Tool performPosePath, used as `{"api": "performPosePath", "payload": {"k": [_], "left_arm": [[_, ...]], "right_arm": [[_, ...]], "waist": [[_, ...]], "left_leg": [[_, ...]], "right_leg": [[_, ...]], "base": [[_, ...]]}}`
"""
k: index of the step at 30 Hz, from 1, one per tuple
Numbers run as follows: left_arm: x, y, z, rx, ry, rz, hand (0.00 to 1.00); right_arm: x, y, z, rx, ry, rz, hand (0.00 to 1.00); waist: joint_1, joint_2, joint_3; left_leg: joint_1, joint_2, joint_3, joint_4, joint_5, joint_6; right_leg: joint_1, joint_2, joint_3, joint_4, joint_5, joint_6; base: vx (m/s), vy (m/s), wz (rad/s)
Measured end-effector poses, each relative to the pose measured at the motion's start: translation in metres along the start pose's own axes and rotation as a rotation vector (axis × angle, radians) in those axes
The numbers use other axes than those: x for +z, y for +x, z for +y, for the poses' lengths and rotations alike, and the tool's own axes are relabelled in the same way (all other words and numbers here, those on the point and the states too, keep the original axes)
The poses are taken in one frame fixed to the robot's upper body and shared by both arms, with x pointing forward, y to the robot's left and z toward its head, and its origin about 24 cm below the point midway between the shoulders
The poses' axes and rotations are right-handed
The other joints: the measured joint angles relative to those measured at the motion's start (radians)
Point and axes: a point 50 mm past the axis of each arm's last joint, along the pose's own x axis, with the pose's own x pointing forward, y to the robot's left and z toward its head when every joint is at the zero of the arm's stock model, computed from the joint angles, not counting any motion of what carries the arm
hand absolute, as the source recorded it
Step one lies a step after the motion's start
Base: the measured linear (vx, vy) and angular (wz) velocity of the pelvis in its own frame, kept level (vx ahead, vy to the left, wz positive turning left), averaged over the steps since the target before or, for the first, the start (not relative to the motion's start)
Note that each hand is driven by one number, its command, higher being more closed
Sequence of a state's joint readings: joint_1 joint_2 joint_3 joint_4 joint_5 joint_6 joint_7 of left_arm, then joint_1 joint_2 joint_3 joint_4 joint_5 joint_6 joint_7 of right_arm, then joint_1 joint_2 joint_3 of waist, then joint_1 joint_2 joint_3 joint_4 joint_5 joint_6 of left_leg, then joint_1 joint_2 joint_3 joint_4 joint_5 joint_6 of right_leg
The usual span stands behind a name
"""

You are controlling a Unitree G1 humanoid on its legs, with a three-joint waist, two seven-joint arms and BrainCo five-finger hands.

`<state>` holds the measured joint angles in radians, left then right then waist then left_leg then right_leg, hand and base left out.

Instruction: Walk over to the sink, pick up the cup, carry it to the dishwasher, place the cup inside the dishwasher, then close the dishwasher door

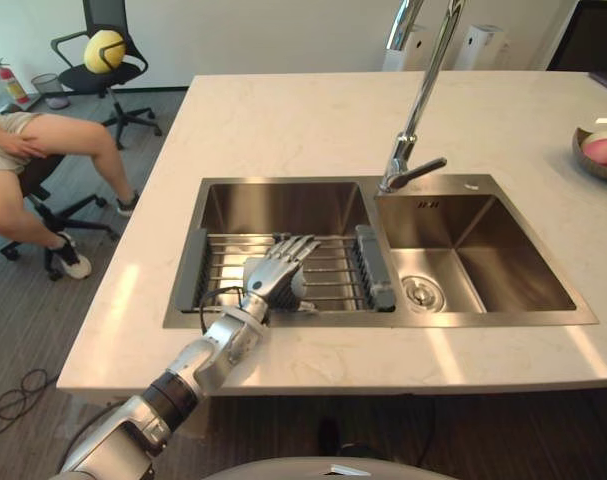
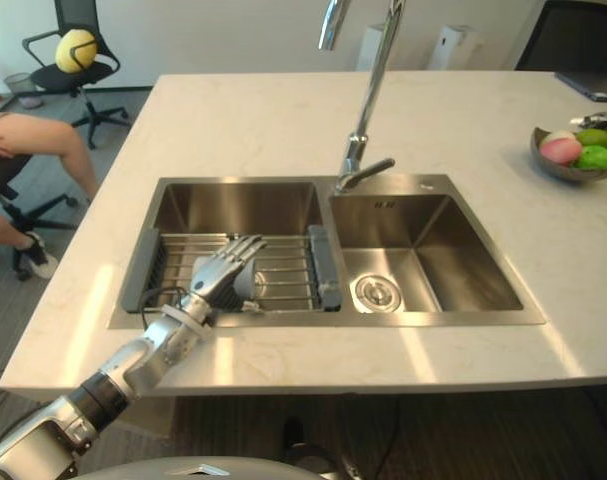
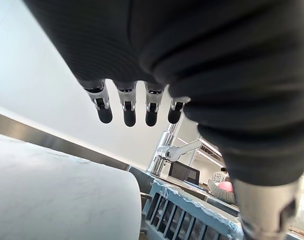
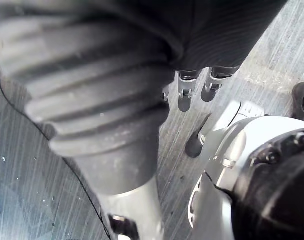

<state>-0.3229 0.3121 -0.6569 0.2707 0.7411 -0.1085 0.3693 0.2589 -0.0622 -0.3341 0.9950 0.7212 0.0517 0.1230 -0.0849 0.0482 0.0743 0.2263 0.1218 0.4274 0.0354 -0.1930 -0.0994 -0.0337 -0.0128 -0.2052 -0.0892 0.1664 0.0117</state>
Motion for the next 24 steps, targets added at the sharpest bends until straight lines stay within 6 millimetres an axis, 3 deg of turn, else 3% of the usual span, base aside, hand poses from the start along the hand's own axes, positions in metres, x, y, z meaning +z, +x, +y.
{"api": "performPosePath", "payload": {"k": [7,11,15,19,24], "left_arm": [[-0.004,0.001,0.002,0.005,-0.068,0.055,0.0],[-0.02,0.001,0.008,0.049,-0.27,0.214,0.0],[-0.055,-0.004,0.033,0.196,-0.502,0.39,0.0],[-0.062,-0.004,0.049,0.297,-0.644,0.384,0.0],[-0.046,0.002,0.084,0.417,-0.645,0.2,0.0]], "right_arm": [[-0.001,0.0,-0.001,-0.001,0.006,0.023,0.0],[-0.002,0.0,-0.001,-0.005,0.008,0.035,0.0],[-0.002,0.0,-0.002,-0.007,0.014,0.039,0.0],[-0.003,-0.001,-0.003,-0.01,0.029,0.035,0.0],[-0.002,0.0,-0.001,0.004,0.034,0.03,0.0]], "waist": [[-0.002,-0.001,0.001],[-0.003,-0.005,0.003],[-0.002,-0.006,0.004],[-0.002,-0.005,0.004],[0.003,-0.005,0.004]], "left_leg": [[-0.009,-0.001,-0.022,-0.001,0.004,0.001],[-0.015,-0.002,-0.044,-0.001,0.011,0.004],[-0.014,-0.003,-0.048,0.0,0.015,0.005],[-0.013,-0.005,-0.069,-0.001,0.015,0.006],[-0.006,-0.009,-0.069,-0.002,0.011,0.012]], "right_leg": [[0.0,-0.004,-0.018,0.0,-0.001,0.001],[0.001,-0.009,-0.031,0.0,-0.002,0.002],[0.001,-0.01,-0.036,0.0,-0.002,0.001],[0.012,-0.016,-0.053,0.0,0.0,0.0],[0.019,-0.02,-0.053,0.0,-0.002,0.002]], "base": [[-0.02,0.013,0.08],[-0.02,0.016,0.13],[0.0,0.01,0.03],[0.01,0.048,0.15],[0.0,0.046,0.02]]}}
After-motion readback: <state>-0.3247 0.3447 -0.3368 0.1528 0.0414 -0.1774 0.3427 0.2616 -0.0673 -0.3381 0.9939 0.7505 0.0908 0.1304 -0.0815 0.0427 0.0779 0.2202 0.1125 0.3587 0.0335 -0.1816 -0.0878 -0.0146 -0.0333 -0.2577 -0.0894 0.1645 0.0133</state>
